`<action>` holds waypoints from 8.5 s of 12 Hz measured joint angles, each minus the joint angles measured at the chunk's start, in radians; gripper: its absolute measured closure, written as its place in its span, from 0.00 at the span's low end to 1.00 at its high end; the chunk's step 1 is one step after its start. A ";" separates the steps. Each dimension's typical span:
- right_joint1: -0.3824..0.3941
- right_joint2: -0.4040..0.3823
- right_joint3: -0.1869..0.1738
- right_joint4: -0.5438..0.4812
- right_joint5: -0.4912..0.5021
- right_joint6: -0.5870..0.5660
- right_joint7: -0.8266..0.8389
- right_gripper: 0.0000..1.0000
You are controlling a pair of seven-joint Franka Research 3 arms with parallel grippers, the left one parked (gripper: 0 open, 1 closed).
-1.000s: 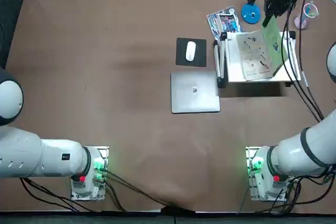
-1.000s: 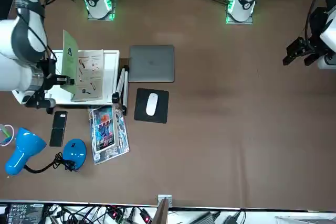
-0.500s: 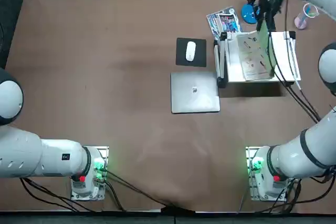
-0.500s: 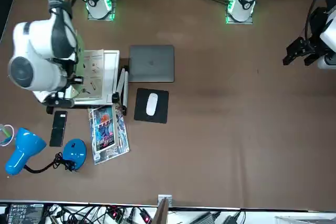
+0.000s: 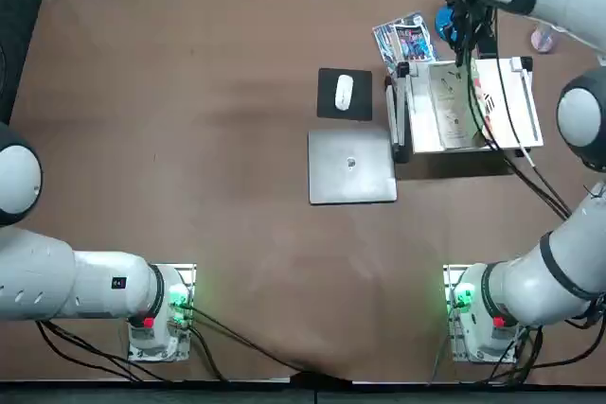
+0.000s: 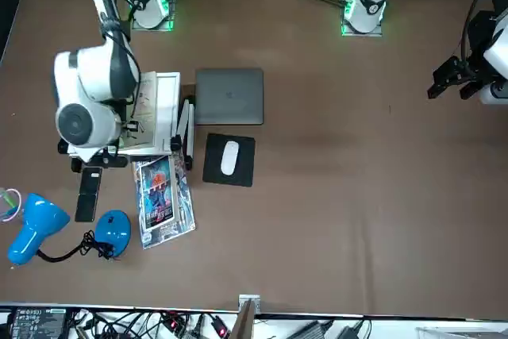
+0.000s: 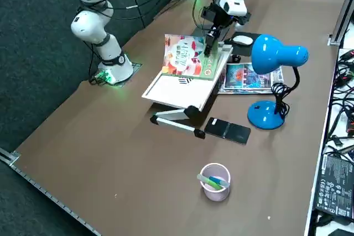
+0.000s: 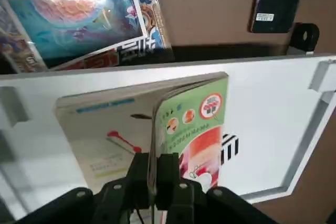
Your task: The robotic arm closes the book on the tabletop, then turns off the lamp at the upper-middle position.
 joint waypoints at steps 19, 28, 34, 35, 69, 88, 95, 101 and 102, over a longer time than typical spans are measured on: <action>0.139 0.085 -0.001 0.019 -0.188 0.002 0.007 0.18; 0.056 0.091 -0.024 0.244 0.102 -0.041 -0.002 0.00; -0.058 0.091 -0.027 0.315 0.229 -0.002 -0.051 0.29; -0.063 0.092 -0.027 0.315 0.234 0.022 -0.051 0.42; -0.088 0.236 -0.052 -0.035 -0.138 0.772 -0.052 0.99; -0.099 0.255 -0.068 -0.035 -0.281 0.941 -0.052 0.99; -0.119 0.295 -0.070 -0.041 -0.285 1.029 -0.053 0.99; -0.123 0.305 -0.070 -0.043 -0.285 1.034 -0.053 0.99; -0.123 0.305 -0.070 -0.045 -0.285 1.034 -0.053 0.99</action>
